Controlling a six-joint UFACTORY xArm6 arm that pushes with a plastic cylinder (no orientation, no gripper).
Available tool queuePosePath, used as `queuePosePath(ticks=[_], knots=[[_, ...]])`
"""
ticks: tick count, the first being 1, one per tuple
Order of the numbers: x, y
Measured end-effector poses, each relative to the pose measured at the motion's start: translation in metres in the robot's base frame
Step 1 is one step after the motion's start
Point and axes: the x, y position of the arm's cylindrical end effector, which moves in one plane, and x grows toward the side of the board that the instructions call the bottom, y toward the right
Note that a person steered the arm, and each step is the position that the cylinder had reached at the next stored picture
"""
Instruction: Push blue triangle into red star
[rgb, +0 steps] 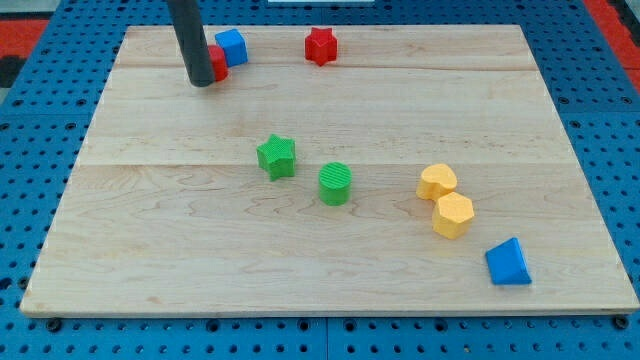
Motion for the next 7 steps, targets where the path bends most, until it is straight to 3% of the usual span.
queuePosePath(ticks=[2, 3, 4, 5, 6, 7], knots=[[-0.041, -0.007], [-0.04, -0.008], [0.021, -0.009], [0.086, -0.048], [0.183, 0.018], [0.241, 0.15]])
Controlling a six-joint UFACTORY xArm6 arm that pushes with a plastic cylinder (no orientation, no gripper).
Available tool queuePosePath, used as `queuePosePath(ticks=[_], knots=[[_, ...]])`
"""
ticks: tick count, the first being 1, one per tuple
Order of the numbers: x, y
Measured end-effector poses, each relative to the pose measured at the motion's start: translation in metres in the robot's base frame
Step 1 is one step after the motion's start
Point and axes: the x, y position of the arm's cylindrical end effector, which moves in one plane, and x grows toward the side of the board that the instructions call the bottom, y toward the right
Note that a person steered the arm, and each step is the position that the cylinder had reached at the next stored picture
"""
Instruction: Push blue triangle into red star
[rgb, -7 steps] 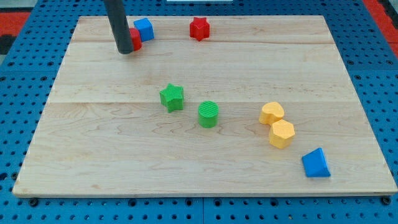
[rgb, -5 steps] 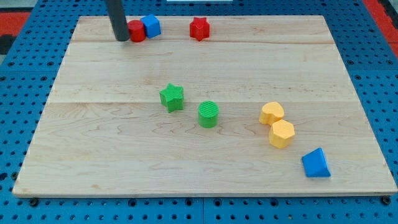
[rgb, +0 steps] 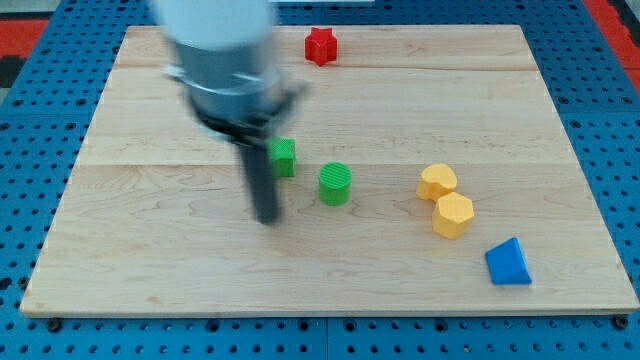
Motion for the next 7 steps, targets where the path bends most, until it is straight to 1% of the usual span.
queuePosePath(ticks=[1, 2, 3, 4, 5, 6, 7], knots=[[0.048, 0.101], [0.086, 0.155], [0.078, 0.187], [0.037, 0.173], [0.036, 0.183], [0.05, 0.202], [0.004, 0.207]])
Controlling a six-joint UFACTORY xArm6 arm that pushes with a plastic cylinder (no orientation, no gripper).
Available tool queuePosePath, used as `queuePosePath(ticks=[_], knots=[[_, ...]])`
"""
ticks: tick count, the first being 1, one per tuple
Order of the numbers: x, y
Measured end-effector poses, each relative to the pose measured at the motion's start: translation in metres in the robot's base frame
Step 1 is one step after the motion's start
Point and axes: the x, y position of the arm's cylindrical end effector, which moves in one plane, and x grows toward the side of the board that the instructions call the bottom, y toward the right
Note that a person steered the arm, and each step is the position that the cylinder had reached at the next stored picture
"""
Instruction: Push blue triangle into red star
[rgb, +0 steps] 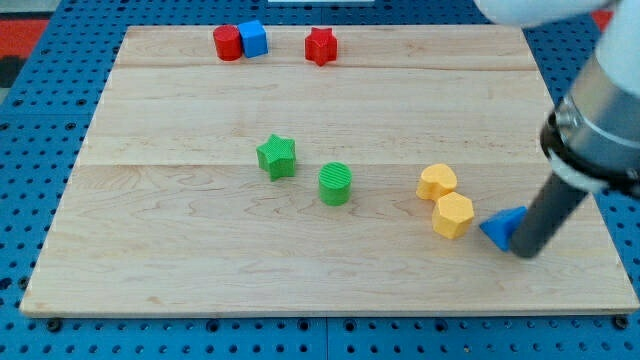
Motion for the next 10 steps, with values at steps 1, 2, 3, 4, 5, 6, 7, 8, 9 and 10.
queuePosePath(ticks=[1, 2, 3, 4, 5, 6, 7, 8, 9, 10], knots=[[-0.061, -0.007], [-0.102, -0.014], [-0.083, 0.028], [-0.036, 0.016], [-0.051, -0.066], [-0.123, -0.099], [-0.116, -0.112], [-0.07, -0.093], [-0.041, -0.044], [-0.064, -0.05]])
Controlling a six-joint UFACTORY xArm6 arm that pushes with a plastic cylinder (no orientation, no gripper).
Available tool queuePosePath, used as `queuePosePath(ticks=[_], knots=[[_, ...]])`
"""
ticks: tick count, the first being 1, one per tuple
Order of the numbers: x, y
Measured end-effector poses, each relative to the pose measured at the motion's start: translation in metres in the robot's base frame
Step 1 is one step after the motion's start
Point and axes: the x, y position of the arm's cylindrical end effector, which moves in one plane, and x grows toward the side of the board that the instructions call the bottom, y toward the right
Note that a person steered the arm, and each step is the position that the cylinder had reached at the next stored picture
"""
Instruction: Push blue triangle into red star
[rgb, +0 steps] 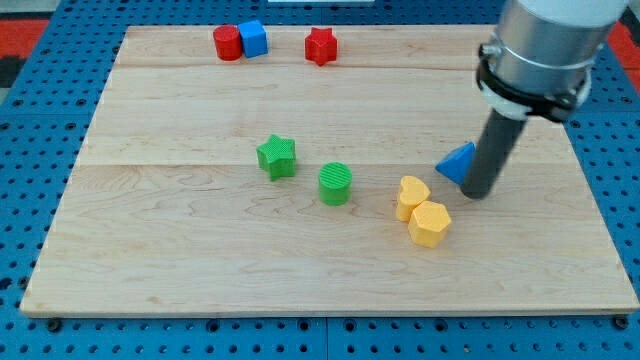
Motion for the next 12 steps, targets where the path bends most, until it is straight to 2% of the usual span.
queuePosePath(ticks=[1, 2, 3, 4, 6, 8, 9, 10, 11, 12], knots=[[-0.05, -0.066], [-0.002, -0.038], [-0.002, -0.003], [-0.036, 0.025], [-0.141, -0.071], [-0.116, 0.041], [-0.069, -0.036], [-0.104, -0.093], [-0.163, -0.132], [-0.156, -0.132]])
